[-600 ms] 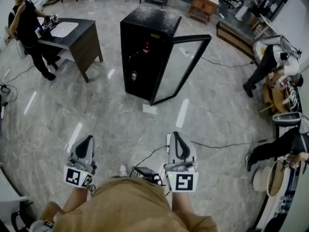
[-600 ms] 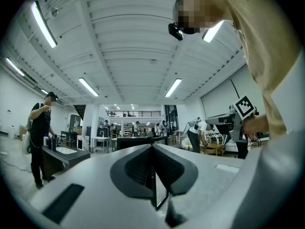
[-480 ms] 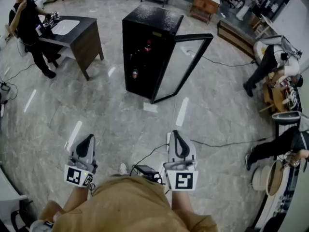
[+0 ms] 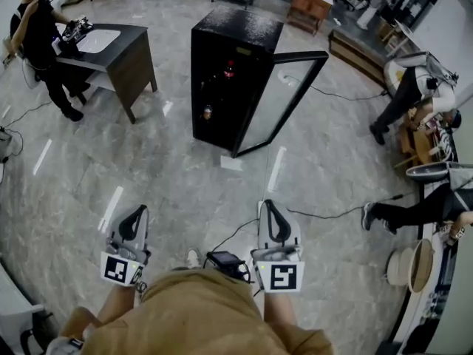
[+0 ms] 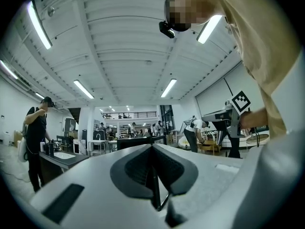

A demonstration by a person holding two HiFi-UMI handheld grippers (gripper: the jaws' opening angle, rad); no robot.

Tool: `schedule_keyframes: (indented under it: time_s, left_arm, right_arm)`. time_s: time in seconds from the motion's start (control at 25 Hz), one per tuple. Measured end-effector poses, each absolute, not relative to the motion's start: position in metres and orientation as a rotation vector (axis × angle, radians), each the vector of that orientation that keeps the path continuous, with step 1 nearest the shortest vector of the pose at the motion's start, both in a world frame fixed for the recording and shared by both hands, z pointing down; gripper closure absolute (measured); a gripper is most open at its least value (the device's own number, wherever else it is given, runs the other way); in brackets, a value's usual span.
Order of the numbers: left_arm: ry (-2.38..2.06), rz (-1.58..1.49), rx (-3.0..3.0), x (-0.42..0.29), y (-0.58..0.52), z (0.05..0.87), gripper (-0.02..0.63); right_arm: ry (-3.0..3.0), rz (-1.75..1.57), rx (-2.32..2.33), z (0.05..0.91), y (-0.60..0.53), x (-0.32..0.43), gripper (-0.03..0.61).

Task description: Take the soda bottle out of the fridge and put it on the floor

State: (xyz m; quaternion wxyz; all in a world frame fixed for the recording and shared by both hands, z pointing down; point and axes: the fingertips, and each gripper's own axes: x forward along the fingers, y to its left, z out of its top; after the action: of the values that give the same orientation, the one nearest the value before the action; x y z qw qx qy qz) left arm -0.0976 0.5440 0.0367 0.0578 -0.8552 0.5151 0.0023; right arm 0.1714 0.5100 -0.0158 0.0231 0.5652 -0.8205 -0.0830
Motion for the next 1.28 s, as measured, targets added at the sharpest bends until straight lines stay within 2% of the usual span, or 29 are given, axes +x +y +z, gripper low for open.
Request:
schedule_keyframes:
  time_s: [0.72,1.28]
  left_arm:
    - [1.475,0.069,-2.679,-0.121,0.514,0.055,0.612]
    - [1.519,-0.017,-2.685,-0.096,0.408,0.069,0.612]
  right_arm:
    - [-2.477,-0.259,1.729,-0.005,0.497,0.128,0.575]
    - [-2.578,-0.219,1.613,0.014,0.362,0.133,0.575]
